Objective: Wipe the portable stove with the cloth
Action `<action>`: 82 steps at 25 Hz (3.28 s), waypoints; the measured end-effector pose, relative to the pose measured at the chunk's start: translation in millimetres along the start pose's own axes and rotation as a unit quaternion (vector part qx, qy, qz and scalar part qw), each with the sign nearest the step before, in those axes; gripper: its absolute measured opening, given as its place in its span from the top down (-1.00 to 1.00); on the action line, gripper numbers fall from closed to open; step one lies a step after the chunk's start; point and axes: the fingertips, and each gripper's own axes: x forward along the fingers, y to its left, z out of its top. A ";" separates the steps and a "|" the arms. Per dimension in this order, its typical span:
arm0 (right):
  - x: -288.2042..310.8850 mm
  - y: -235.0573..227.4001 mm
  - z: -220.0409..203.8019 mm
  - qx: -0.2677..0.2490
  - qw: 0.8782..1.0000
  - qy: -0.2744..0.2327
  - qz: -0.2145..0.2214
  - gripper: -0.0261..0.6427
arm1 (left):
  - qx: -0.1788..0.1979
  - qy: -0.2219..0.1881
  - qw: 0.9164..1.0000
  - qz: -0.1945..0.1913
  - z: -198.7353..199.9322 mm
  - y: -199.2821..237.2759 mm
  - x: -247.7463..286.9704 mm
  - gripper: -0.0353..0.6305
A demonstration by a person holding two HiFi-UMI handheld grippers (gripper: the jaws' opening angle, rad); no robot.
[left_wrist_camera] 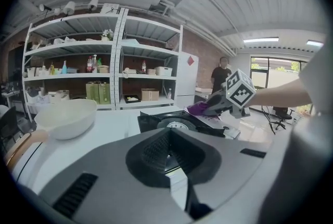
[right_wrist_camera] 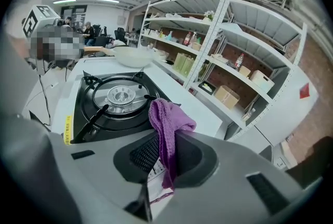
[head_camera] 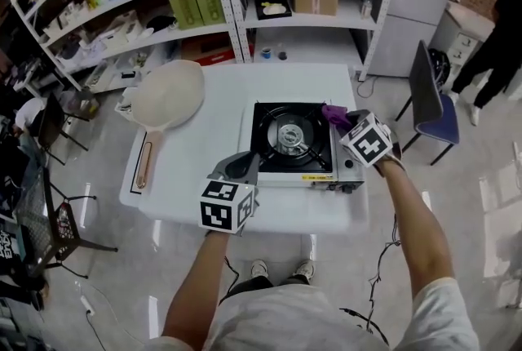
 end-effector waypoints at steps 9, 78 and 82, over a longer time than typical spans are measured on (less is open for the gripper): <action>-13.7 27.8 -13.3 0.018 1.000 0.016 0.000 0.73 | 0.007 0.000 0.999 -0.034 -1.1 -7.4 4.0 0.88; -74.8 179.7 4.1 -0.130 0.980 0.076 0.128 0.73 | 0.007 -0.013 0.996 -0.093 -24.3 30.9 -39.9 0.88; -67.2 195.4 14.5 -0.138 0.978 0.067 0.143 0.74 | 0.002 -0.015 0.996 -0.085 -27.3 38.6 -44.6 0.88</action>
